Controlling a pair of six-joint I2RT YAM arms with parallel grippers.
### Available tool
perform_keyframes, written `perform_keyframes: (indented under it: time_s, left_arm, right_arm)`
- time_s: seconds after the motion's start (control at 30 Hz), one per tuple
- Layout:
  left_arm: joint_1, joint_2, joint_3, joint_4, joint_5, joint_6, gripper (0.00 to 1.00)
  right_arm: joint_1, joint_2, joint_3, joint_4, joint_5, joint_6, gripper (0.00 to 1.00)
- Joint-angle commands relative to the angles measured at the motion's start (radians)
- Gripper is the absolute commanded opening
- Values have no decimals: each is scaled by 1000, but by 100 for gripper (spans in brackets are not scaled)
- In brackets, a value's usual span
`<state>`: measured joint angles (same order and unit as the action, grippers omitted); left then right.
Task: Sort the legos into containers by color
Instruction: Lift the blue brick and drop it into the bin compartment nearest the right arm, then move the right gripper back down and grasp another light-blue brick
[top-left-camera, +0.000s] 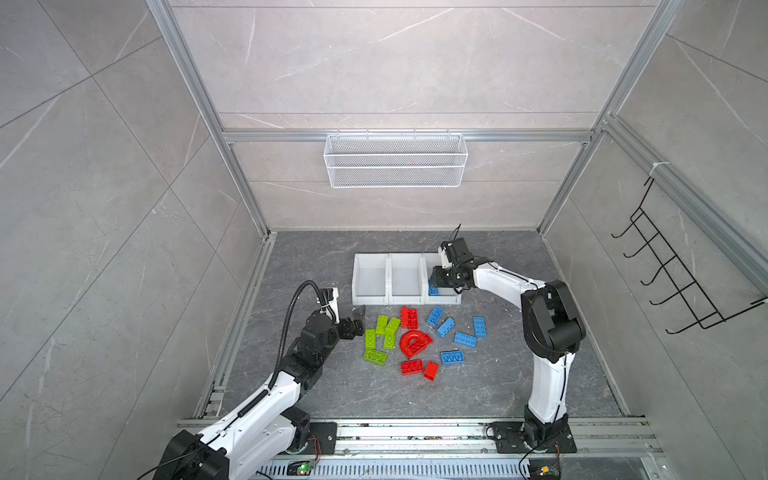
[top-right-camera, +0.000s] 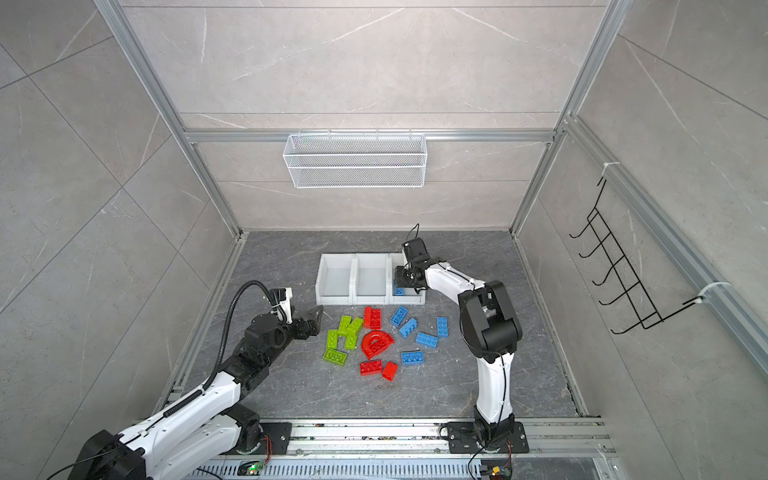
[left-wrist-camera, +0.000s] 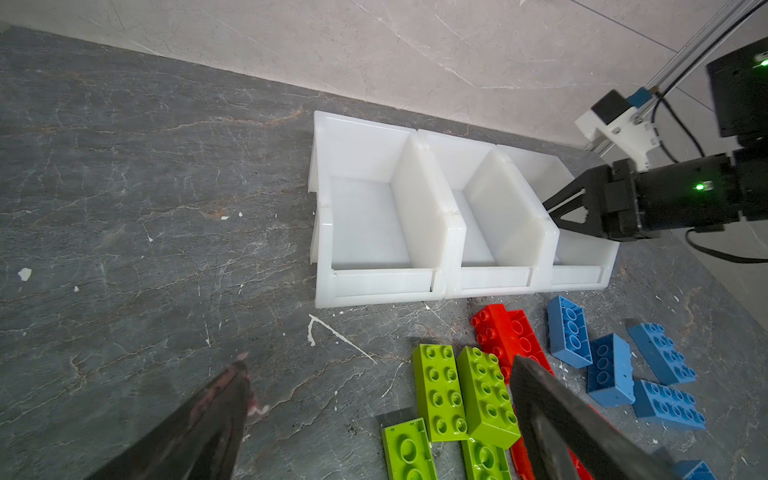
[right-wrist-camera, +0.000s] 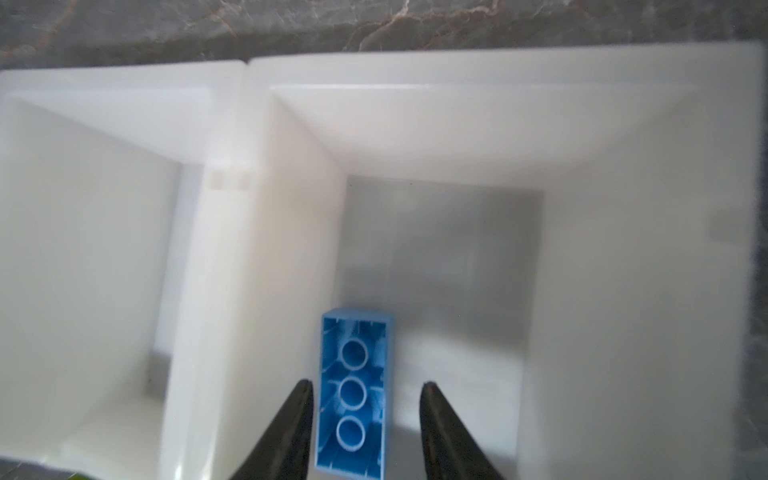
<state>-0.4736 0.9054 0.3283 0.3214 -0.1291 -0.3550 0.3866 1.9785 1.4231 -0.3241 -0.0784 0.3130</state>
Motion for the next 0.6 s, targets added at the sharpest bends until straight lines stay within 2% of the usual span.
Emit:
perform_keyframes:
  time_s: [0.0, 0.17, 0.33, 0.57]
  left_arm:
    - [-4, -19, -3, 38, -12, 23, 100]
    - [-4, -20, -2, 41, 0, 23, 100]
    - [-4, -24, -3, 44, 2, 24, 100]
    - [-4, -31, -5, 44, 25, 19, 100]
  right_arm:
    - [14, -175, -48, -18, 15, -33, 45]
    - [25, -374, -158, -101, 77, -72, 45]
    - [25, -547, -329, -134, 158, -53, 48]
    - [19, -629, -505, -168, 246, 6, 51]
